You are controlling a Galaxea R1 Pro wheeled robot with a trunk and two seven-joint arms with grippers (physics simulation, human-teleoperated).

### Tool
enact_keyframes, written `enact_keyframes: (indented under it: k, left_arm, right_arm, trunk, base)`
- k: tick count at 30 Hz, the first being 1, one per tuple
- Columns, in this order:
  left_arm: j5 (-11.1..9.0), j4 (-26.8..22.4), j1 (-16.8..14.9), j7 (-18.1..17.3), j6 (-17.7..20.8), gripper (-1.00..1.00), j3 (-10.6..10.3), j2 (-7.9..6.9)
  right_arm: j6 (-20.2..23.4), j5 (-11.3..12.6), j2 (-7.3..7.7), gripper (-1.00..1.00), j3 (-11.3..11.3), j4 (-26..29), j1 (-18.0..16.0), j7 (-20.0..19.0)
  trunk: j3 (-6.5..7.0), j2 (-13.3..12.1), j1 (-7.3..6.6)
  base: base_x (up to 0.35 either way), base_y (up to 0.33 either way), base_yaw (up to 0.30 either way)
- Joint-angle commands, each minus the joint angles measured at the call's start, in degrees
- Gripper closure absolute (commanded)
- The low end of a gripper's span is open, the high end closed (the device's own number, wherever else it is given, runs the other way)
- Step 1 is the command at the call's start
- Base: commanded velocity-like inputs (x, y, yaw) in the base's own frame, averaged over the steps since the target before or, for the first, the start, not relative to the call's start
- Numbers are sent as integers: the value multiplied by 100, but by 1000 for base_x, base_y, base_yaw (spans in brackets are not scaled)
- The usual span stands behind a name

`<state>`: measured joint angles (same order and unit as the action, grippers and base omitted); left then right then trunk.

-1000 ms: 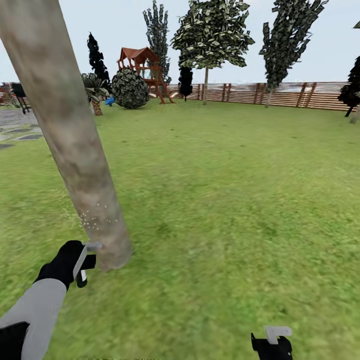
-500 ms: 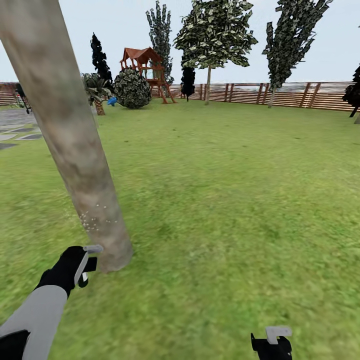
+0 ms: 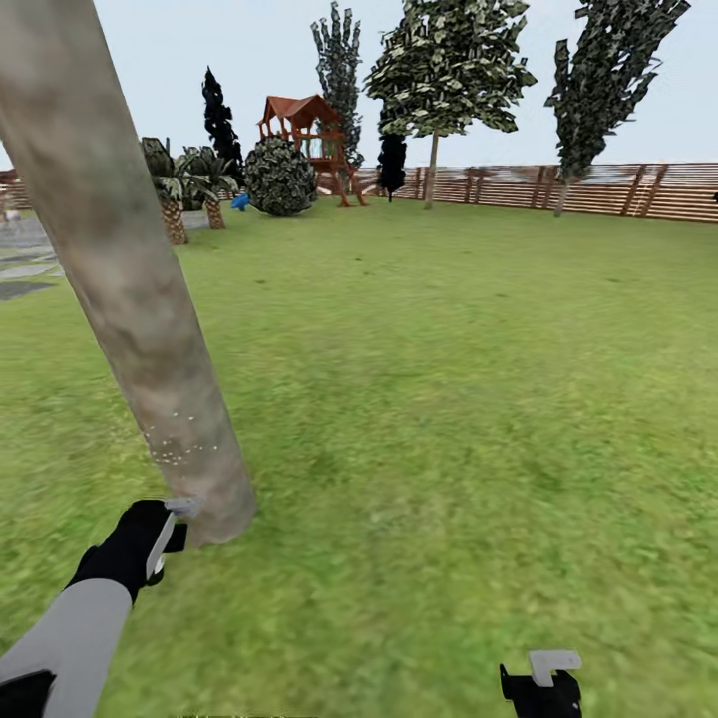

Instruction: In the garden, pick up the pesticide atomizer on the floor and spray pesticide onto both trees until each tree trunk is fully covered.

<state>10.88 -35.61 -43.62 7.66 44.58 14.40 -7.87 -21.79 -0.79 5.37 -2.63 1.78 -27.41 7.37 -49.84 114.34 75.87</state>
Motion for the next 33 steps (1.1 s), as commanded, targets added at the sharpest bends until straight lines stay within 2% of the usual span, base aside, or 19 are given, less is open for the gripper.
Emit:
enact_keyframes:
  k: [1, 7, 23, 33]
  left_arm:
    - [35, -7, -1, 2, 31, 100, 2, 13]
    - [-3, -7, 3, 7, 26, 100, 4, 70]
    - [-16, -8, 8, 24, 25, 100, 19, 84]
    - [-25, -8, 11, 23, 25, 100, 19, 93]
  right_arm:
    - [-9, -9, 0, -100, -27, -2, -1, 28]
    - [-9, -9, -1, -100, -31, -2, -1, 28]
    - [-9, -9, -1, -100, -34, -2, -1, 28]
    - [-9, -9, -1, -100, -36, -4, -1, 28]
  trunk:
    - [-5, 2, -1]
    - [-5, 2, -1]
    - [-5, 2, -1]
    - [-5, 2, -1]
  base:
    - [7, -273, 276]
    - [80, -273, 250]
    - [115, -265, 12]
    - [13, -272, 251]
